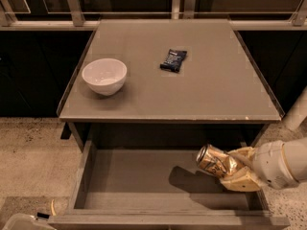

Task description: Place orange can into top drawer

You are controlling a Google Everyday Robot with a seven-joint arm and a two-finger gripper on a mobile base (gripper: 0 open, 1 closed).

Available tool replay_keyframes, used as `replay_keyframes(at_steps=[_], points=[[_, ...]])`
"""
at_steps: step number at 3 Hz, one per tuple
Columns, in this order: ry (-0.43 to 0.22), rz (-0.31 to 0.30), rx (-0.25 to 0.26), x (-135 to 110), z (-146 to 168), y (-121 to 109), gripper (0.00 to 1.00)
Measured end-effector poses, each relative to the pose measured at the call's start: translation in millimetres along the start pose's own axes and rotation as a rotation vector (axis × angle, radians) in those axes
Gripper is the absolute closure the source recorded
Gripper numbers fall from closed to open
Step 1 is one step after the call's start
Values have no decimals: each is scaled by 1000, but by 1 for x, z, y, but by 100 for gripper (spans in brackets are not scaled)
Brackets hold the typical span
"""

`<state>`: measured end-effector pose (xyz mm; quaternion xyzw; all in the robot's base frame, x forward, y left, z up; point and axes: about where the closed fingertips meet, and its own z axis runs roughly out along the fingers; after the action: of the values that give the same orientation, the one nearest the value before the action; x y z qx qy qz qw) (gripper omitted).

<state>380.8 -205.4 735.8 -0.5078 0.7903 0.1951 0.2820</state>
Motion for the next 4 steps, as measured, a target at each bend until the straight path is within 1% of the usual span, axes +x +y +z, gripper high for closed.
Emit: replay_keyframes(at_steps=[1,2,3,4], points=[[-33,56,-6,40,35,-11,100],[-48,103,-18,66,60,-19,100],[-50,107,-23,67,62,-19,81],[-50,107,-23,67,62,-19,58]])
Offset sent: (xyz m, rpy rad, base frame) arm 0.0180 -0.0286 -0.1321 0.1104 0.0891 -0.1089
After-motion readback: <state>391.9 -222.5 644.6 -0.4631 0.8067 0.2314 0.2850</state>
